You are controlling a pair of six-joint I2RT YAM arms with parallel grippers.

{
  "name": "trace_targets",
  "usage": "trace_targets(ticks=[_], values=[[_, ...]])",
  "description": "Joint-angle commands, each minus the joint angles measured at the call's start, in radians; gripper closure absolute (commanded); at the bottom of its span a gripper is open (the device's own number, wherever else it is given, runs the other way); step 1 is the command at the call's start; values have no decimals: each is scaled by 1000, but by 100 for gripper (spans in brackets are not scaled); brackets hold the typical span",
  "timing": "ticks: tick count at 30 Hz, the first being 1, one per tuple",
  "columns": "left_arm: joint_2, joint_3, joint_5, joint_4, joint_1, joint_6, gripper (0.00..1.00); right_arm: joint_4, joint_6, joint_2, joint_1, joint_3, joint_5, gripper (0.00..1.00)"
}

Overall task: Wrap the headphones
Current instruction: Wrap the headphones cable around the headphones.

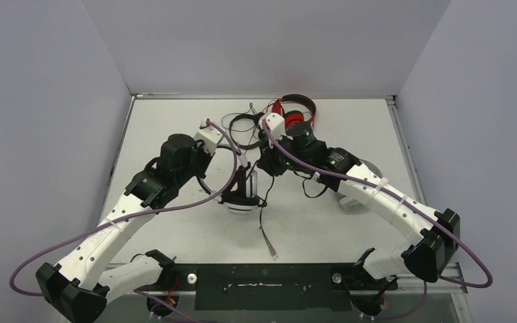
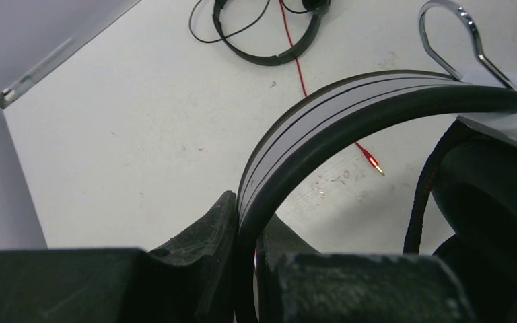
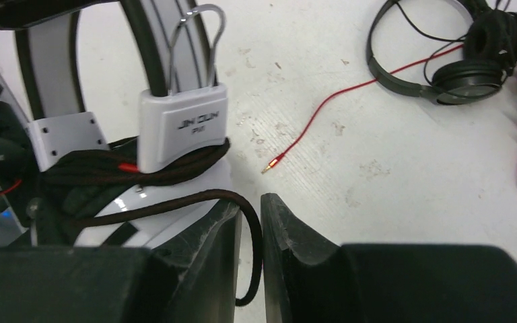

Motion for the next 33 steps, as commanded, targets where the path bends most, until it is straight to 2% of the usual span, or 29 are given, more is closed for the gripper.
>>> trace_targets(ticks=[1,6,11,18,22,26,33], values=[[-4,94,210,-35,-7,-113,100,164,-30,-74,-34,-80,164,82],[14,182,311,-47,-7,-256,100,285,-18,-116,-52,-202,140,82],[59,336,379,-115,-7,-426,100,437,28,-159,-81,-339,59,82],[92,464,463,-133,-6,-678,100,746,146,-225,-123,-488,-113,69],[135,557,511,-150,-6,-803,100,859,188,-229,-133,-540,-129,68],[159,613,508,-121,-5,-885,100,1007,251,-210,-148,-605,-200,66],[215,669,533,-63,-5,-973,100,1224,341,-157,-148,-698,-304,55]])
